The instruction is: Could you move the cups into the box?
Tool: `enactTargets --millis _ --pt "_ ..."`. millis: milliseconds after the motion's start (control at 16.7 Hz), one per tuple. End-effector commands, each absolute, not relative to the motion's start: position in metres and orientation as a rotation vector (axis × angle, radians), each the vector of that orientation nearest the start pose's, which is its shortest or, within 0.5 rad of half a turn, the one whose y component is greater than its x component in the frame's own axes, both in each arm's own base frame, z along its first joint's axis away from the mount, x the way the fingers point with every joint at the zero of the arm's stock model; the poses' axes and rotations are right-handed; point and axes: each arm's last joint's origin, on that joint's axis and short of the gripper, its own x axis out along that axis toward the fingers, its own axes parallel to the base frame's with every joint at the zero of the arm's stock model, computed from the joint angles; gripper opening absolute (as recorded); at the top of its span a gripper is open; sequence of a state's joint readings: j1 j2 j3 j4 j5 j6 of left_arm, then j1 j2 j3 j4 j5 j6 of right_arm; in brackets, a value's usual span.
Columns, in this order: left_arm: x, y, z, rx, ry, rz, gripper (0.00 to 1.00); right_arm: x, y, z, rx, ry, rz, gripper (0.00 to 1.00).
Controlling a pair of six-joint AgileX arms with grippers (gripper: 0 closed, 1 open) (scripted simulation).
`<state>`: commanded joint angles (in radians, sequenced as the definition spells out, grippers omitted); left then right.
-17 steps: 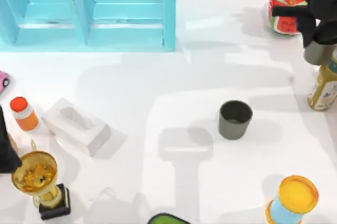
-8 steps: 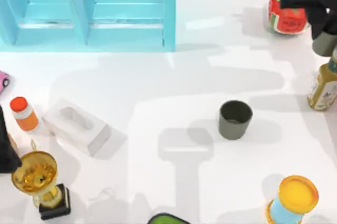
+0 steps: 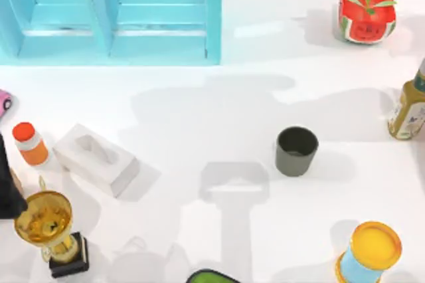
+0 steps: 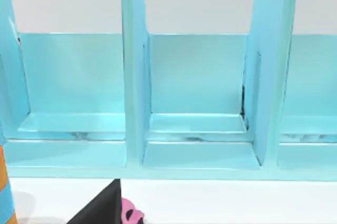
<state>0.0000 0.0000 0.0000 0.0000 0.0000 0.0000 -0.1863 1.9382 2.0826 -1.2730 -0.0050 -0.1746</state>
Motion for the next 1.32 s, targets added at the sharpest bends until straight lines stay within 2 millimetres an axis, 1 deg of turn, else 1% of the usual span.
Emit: enactTargets --millis 60,120,180,240,300,420,480,600,720,840,1140,1320 --pt "0.106 -0.001 0.16 0.0 0.0 0.0 1.0 0.37 -0.085 0.361 -0.075 1.123 -0.07 0.0" --pt "0.106 -0.001 0.16 0.0 0.0 0.0 1.0 0.348 -0.1 0.366 -0.092 1.127 -0.085 0.0" --pt "0.106 -0.001 0.16 0.0 0.0 0.0 1.0 0.326 -0.111 0.366 -0.104 1.145 -0.096 0.0" --pt "0.106 -0.001 0.16 0.0 0.0 0.0 1.0 0.306 -0.12 0.362 -0.109 1.176 -0.099 0.0" --pt "0.106 -0.001 0.16 0.0 0.0 0.0 1.0 0.287 -0.125 0.355 -0.106 1.215 -0.096 0.0" --pt "0.106 -0.001 0.16 0.0 0.0 0.0 1.0 0.255 -0.13 0.334 -0.08 1.304 -0.073 0.0" --pt "0.106 -0.001 0.16 0.0 0.0 0.0 1.0 0.243 -0.13 0.322 -0.059 1.348 -0.057 0.0" --pt "0.106 -0.001 0.16 0.0 0.0 0.0 1.0 0.224 -0.127 0.301 -0.012 1.425 -0.021 0.0" --pt "0.106 -0.001 0.16 0.0 0.0 0.0 1.0 0.213 -0.123 0.287 0.027 1.478 0.009 0.0" --pt "0.106 -0.001 0.16 0.0 0.0 0.0 1.0 0.207 -0.121 0.282 0.043 1.498 0.024 0.0" --pt "0.106 -0.001 0.16 0.0 0.0 0.0 1.0 0.208 -0.12 0.28 0.041 1.501 0.028 0.0" --pt "0.106 -0.001 0.16 0.0 0.0 0.0 1.0 0.21 -0.123 0.265 0.036 1.495 0.025 0.0"
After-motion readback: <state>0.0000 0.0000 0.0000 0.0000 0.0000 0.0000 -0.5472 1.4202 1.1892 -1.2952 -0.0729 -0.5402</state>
